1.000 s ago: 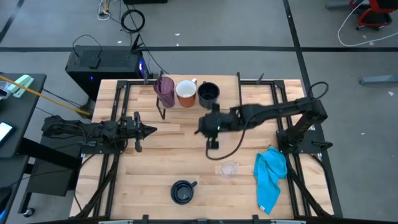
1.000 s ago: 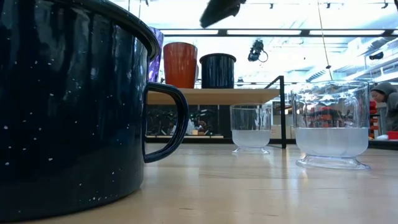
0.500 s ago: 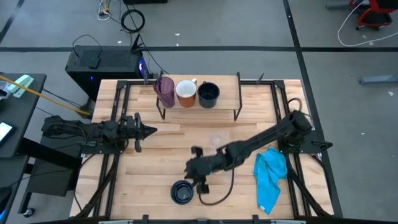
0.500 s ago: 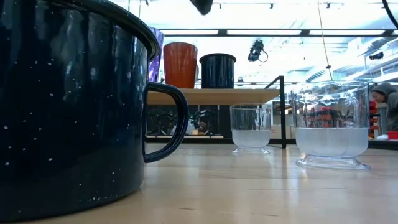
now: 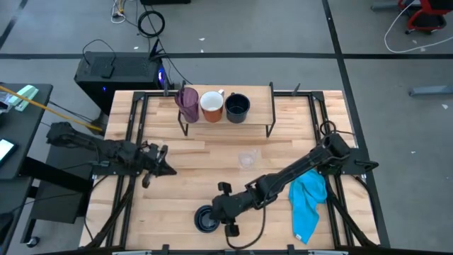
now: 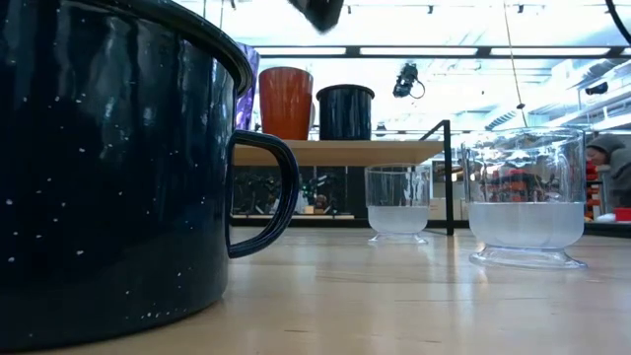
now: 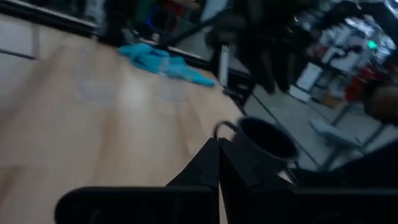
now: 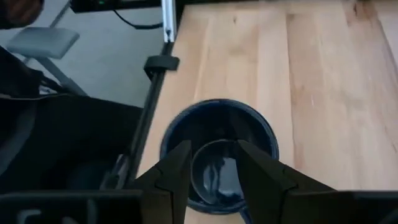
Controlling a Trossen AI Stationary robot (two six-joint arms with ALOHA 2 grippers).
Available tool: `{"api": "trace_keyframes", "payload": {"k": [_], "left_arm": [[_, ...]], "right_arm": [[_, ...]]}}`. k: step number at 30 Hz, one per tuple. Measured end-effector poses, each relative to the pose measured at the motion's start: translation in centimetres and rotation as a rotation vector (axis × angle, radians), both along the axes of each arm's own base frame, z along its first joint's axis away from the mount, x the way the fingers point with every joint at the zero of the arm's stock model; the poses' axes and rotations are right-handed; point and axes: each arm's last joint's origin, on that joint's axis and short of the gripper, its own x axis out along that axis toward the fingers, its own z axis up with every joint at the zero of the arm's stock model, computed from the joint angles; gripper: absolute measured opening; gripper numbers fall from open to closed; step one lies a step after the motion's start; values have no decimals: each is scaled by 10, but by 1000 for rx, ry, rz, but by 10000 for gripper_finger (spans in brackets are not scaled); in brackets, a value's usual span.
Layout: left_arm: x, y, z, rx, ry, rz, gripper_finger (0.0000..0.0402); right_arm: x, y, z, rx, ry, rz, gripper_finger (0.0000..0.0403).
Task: Stack small to large cups/mugs on shelf
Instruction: Put the black mug on the shelf aligned with the other black mug
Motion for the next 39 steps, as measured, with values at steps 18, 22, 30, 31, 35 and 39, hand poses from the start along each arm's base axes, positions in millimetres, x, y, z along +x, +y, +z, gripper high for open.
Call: {"api": "trace_keyframes", "payload": {"k": [18,22,30,31,35,39], "left_arm": [[30,-63,36,253,253,-177,20],[44,-82,42,314,324,-211,36],[67,-123,48,444,386,-277,69],[70,-127,49,463,401,-276,73],[81,-147,56,574,485,-256,89],[95,-167,65,721,555,-272,110]], "right_arm": [[-28,-13,18,-61,175,-124,133],[-31,-16,13,-99,222,-142,133],[-55,-25,33,-314,216,-137,133],[-58,-27,35,-324,212,-136,133],[-71,-38,45,-332,177,-171,133],[-88,-48,49,-322,150,-223,133]]}}
